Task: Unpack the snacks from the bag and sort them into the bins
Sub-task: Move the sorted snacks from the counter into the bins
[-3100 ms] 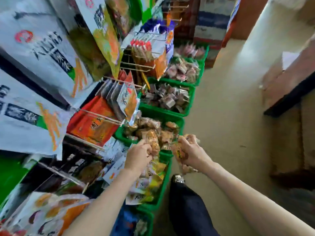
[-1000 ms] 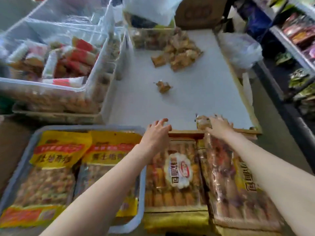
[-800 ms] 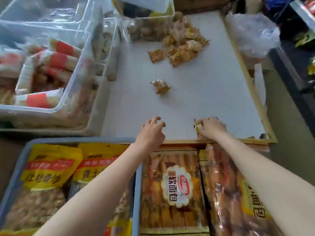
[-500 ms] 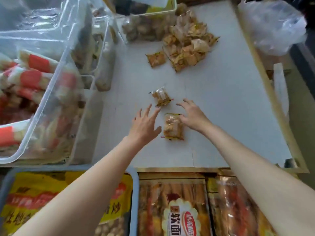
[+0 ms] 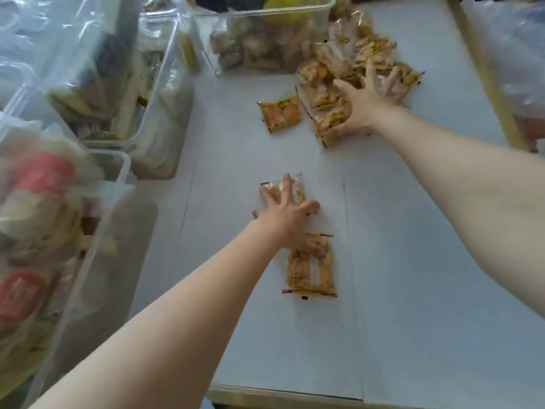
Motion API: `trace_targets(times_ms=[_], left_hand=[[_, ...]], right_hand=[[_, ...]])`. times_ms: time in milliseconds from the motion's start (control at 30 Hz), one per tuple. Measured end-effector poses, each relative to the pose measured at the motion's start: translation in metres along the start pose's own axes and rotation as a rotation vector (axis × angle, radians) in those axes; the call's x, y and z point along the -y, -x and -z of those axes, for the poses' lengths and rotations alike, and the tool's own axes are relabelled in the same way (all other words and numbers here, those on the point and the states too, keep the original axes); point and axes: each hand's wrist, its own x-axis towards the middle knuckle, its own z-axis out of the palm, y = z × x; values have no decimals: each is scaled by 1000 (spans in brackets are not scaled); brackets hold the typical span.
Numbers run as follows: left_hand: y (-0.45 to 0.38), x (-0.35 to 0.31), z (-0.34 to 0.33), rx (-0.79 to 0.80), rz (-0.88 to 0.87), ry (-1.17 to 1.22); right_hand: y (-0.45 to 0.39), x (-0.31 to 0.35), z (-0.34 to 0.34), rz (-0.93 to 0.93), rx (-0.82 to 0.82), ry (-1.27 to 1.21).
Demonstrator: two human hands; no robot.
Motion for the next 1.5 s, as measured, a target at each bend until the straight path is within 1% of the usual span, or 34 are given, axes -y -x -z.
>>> trace_targets(times_ms=[100, 167, 233, 367, 533, 667, 833, 900, 967, 1100, 1167, 1200, 1300, 1400, 1500], left_hand=[[-6, 1, 2, 26, -2, 29], [-7, 1, 2, 37, 1, 36], [-7, 3, 3, 42, 3, 51], [-4, 5, -2, -18, -6, 163], [35, 1, -31, -66, -19, 184], [84, 2, -59, -68, 16, 207], [114, 19, -80, -203, 27, 247], [117, 27, -79, -238, 5, 189], [117, 30, -75, -252, -55, 47], [118, 15, -48, -187, -176, -286], [104, 4, -39, -139, -228, -412], [95, 0, -35, -105, -224, -450], [70, -2, -29, 27, -196, -472], [63, 4, -28, 131, -175, -362], [66, 9, -29, 121, -195, -273]], right_hand=[[-36, -2, 1, 11, 179, 165], [-43, 5, 3, 51, 246, 284], [-43, 12, 1, 101, 275, 354], [-15, 10, -19, 160, 259, 367], [43, 9, -33, 262, 333, 372], [126, 19, -40, 334, 363, 364], [220, 13, -67, 422, 448, 318], [241, 4, -72, 449, 466, 344], [248, -8, -67, 439, 435, 358], [237, -26, -53, 408, 360, 333], [230, -33, -49, 388, 346, 324], [227, -37, -48, 378, 343, 320], [218, -43, -48, 382, 337, 295], [206, -43, -50, 398, 381, 284], [201, -31, -57, 449, 394, 370]])
